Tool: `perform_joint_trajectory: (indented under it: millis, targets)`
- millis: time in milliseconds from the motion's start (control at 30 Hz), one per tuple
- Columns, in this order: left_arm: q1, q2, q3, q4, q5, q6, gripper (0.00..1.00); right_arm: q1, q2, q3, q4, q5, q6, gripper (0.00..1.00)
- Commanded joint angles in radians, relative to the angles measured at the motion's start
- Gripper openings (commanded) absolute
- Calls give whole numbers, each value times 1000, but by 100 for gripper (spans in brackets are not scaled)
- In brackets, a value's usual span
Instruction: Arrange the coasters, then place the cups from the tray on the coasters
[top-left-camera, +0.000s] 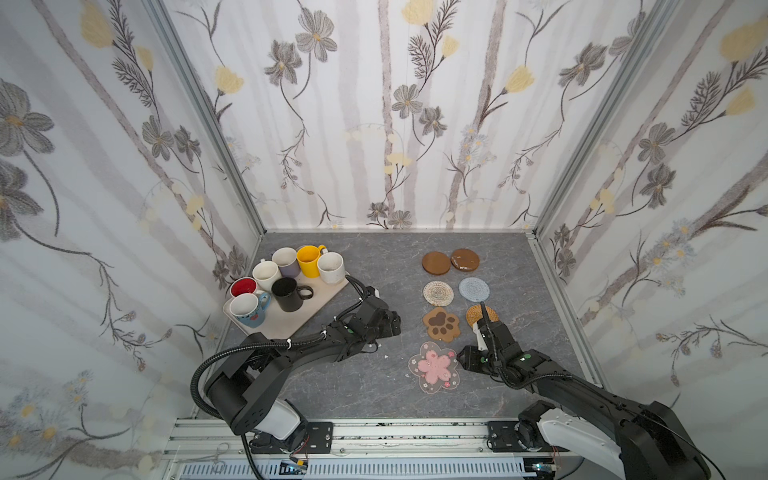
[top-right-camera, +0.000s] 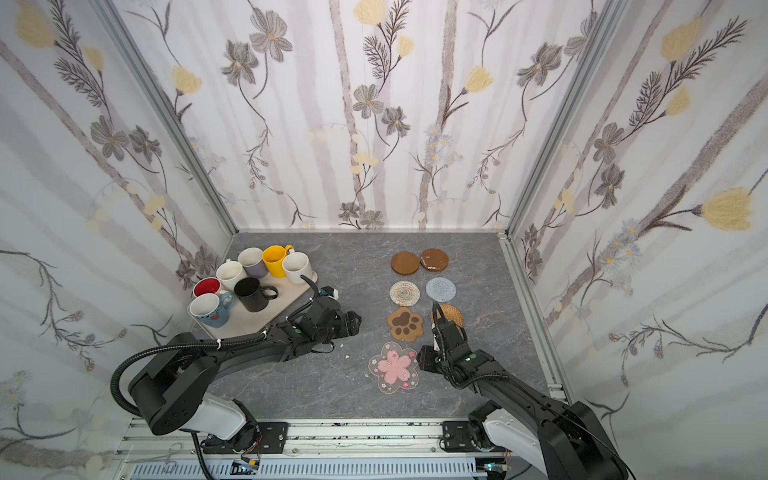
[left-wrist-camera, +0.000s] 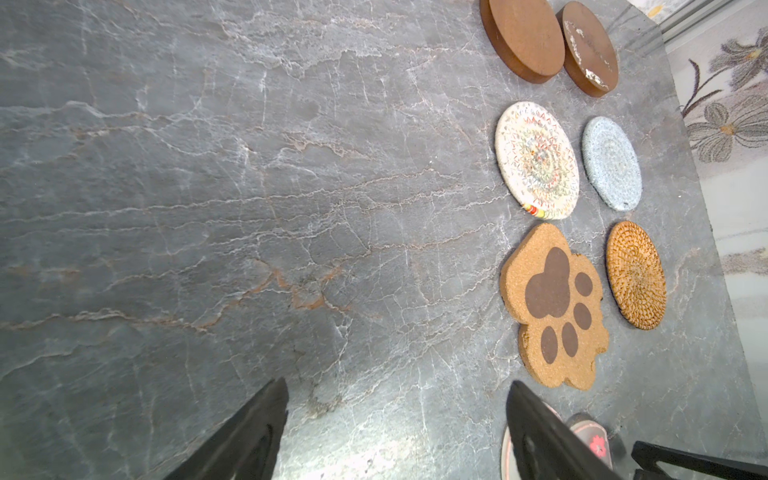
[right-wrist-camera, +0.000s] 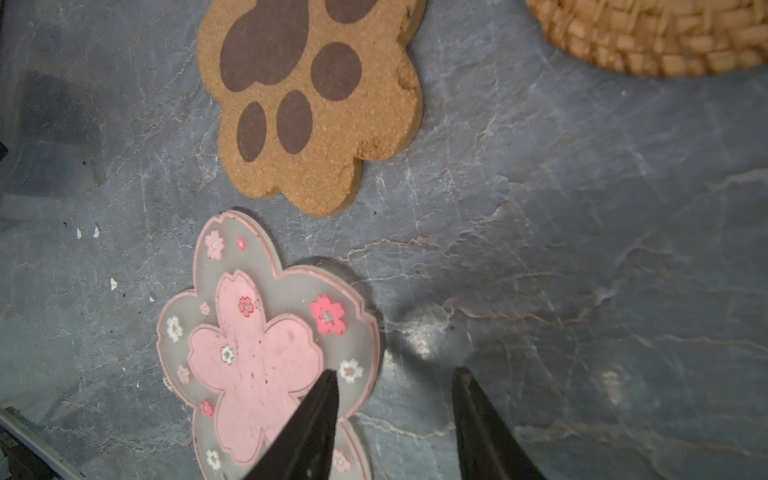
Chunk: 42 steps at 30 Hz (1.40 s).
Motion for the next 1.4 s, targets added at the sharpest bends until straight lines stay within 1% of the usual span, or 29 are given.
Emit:
perform_joint_trajectory:
  millis: [0,33,67,100,167,200,300,400,500,667,733,767,833,967,1133,1367]
  targets:
    - [0,-9,0,7,-1,7,85,0,-36,13,-18,46,16,47]
    - [-1,-8,0,7,14,10,83,-1,-47,17,-23,46,16,47]
    - [-2,-5,2,7,34,16,79,-1,-55,23,-29,49,16,47]
    - [-5,-4,2,6,49,24,74,-1,-63,28,-34,50,16,46]
    - [-22,-3,1,6,78,44,61,0,-77,42,-40,53,14,44]
    - [-31,-1,0,6,92,52,57,0,-83,49,-40,52,14,44]
    - [-66,-3,-12,3,126,75,48,-1,-92,75,-36,48,13,44]
    - [-106,-24,-36,-5,140,79,43,-1,-82,104,-36,41,1,44]
    - [-159,-57,-66,-24,137,74,42,-6,-72,125,-33,33,-9,45]
    - [-232,-96,-102,-85,119,29,42,-33,-63,155,-30,26,-40,47]
    - [-253,-105,-112,-91,122,9,43,-45,-57,168,-28,12,-52,50]
    - [-263,-107,-115,-93,122,-3,44,-50,-55,176,-25,2,-63,54]
    - [-272,-106,-119,-95,123,-16,46,-56,-54,189,-22,-6,-78,63]
    - [-280,-85,-109,-94,119,-29,47,-70,-59,198,-15,-20,-99,72]
    - [-286,-36,-88,-92,116,-43,47,-89,-66,198,-9,-39,-111,74]
    - [-301,-8,-58,-88,109,-57,47,-109,-88,168,7,-58,-113,76]
